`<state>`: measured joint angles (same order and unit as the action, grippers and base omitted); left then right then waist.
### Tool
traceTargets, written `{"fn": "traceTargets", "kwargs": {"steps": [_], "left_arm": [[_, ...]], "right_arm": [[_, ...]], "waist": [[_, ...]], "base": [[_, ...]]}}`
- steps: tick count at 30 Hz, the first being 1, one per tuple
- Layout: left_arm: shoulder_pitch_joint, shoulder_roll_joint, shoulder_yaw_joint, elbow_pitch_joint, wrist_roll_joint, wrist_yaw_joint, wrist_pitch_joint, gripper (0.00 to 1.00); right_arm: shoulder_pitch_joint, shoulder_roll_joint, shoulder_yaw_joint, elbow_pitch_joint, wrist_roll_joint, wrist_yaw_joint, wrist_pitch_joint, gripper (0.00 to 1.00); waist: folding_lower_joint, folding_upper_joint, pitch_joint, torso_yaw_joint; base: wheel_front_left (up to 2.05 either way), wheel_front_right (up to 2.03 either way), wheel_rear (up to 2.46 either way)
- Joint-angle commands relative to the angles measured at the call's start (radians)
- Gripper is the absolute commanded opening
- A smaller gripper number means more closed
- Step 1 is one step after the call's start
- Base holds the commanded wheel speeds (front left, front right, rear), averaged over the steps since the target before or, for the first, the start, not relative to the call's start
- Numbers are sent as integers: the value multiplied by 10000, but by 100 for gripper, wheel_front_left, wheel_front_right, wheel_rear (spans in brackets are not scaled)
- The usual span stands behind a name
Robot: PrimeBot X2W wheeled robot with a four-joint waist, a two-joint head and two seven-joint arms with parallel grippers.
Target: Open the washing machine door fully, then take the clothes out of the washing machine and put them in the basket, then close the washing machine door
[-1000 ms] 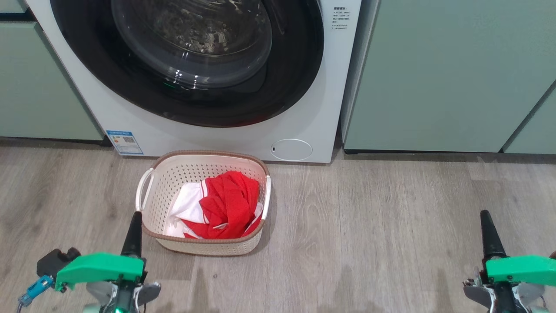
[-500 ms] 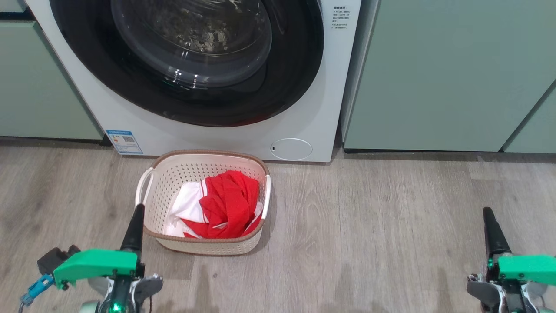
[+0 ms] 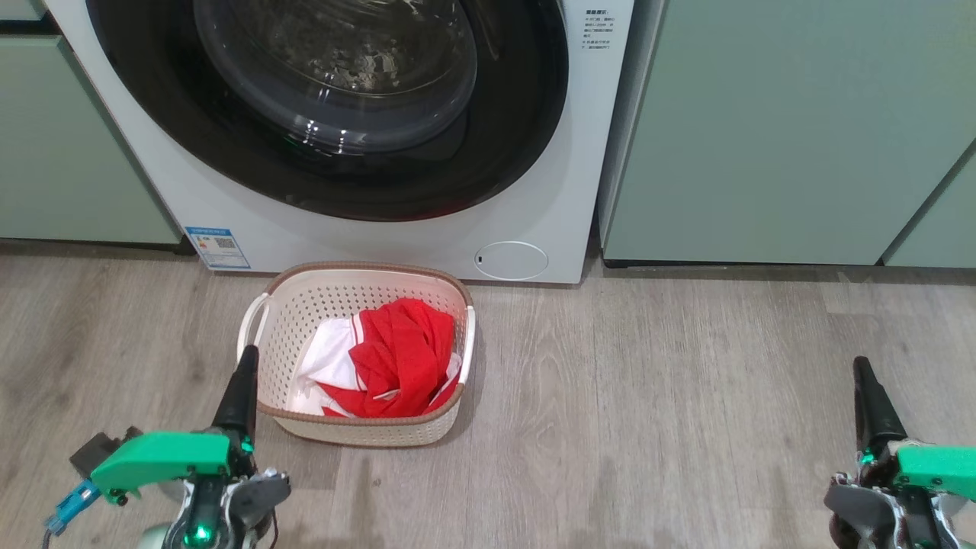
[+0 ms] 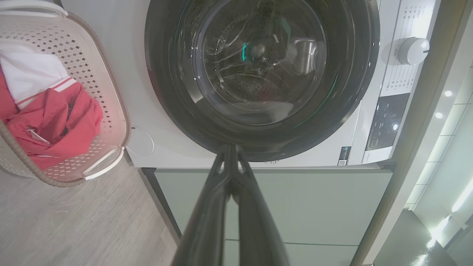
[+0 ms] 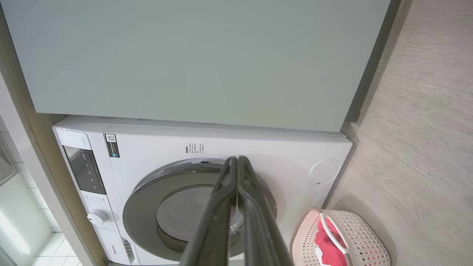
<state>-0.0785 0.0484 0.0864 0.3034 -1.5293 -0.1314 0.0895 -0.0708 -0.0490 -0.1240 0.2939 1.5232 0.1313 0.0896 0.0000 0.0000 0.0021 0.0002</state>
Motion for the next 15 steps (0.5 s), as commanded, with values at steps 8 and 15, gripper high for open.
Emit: {"fn": "traceTargets", "kwargs": {"steps": [8,15], "left_arm": [[-296,18,277,-584,-791,8,240,0],[-296,18,277,-584,-791,8,240,0]], "right_arm": [[-372,-12,99,-491,852,-6,238,0],[-372,-12,99,-491,852,-6,238,0]], "waist": [[0,0,10,-2],[0,0,10,-2]], "base": [[0,0,0],[0,0,0]]}}
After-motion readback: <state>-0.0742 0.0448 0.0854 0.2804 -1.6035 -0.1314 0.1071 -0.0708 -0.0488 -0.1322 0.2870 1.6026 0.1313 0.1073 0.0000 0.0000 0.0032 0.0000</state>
